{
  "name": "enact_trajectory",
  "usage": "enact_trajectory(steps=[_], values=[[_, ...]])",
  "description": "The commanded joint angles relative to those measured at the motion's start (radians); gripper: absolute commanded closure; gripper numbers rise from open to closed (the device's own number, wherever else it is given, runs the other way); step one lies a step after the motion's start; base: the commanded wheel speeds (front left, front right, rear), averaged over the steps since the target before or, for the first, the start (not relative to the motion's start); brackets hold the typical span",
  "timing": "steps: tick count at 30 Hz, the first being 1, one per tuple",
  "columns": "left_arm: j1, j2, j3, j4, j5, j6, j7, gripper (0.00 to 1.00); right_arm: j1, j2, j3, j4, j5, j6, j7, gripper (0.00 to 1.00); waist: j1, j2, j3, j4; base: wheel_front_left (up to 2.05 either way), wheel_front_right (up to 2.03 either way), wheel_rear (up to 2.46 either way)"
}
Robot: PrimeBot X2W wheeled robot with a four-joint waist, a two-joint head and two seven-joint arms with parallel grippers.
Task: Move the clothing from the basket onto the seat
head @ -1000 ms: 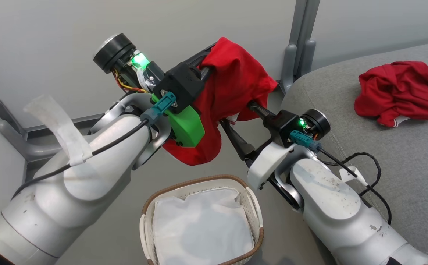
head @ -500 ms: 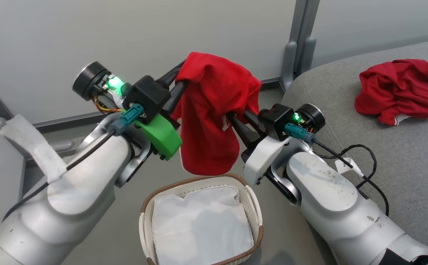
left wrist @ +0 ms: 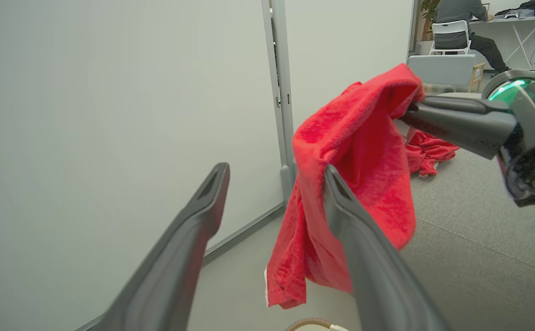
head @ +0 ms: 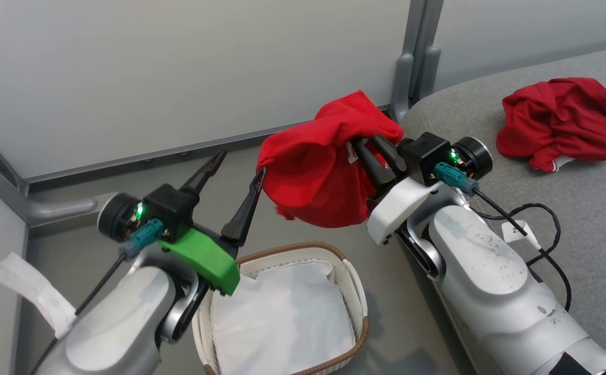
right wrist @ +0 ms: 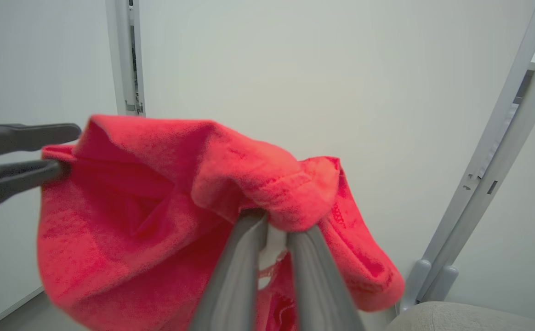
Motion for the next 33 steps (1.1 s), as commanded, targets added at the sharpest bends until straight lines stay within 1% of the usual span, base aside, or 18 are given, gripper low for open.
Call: enact_trajectory(steps=[1, 5, 8, 13, 17, 21, 29, 33], values=[[0.040, -0.003, 0.008, -0.003, -0.013, 0.011, -0.012, 0.00, 0.022, -0.003, -0.018, 0.000, -0.012, -0.001, -0.002, 1.00, 0.0000, -0.0001, -0.001, -0.002, 0.00, 0.00, 0.00], [0.121, -0.011, 0.020, -0.010, -0.032, 0.030, -0.033, 0.00, 0.054, -0.003, -0.075, 0.001, -0.047, -0.001, -0.002, 1.00, 0.0000, -0.0001, -0.001, -0.004, 0.00, 0.00, 0.00], [0.172, -0.025, 0.023, -0.014, -0.035, 0.035, -0.043, 0.00, 0.077, -0.003, -0.115, 0.000, -0.071, -0.001, -0.002, 1.00, 0.0000, -0.0001, 0.001, -0.005, 0.00, 0.00, 0.00], [0.220, -0.047, 0.018, -0.016, -0.011, 0.032, -0.049, 0.00, 0.103, -0.004, -0.164, -0.001, -0.111, -0.001, -0.002, 1.00, 0.0000, -0.0001, 0.005, -0.009, 0.00, 0.00, 0.00], [0.231, -0.058, 0.021, -0.018, 0.011, 0.029, -0.049, 0.00, 0.115, -0.003, -0.200, -0.011, -0.134, -0.001, -0.002, 1.00, 0.0000, -0.0001, 0.010, -0.030, 0.00, 0.00, 0.00], [0.237, -0.067, 0.034, -0.024, 0.025, 0.024, -0.049, 0.00, 0.126, -0.003, -0.222, -0.021, -0.155, -0.001, -0.002, 1.00, 0.0000, -0.0001, 0.022, -0.076, 0.00, 0.00, 0.00], [0.222, -0.077, 0.054, -0.039, 0.076, 0.013, -0.048, 0.00, 0.129, -0.004, -0.269, -0.042, -0.188, -0.001, -0.002, 1.00, 0.0000, -0.0001, 0.085, -0.226, 0.00, 0.00, 0.00], [0.204, -0.086, 0.055, -0.038, 0.093, 0.003, -0.048, 0.00, 0.137, -0.004, -0.296, -0.053, -0.195, -0.001, -0.002, 1.00, 0.0000, -0.0001, 0.119, -0.287, 0.00, 0.00, 0.00]])
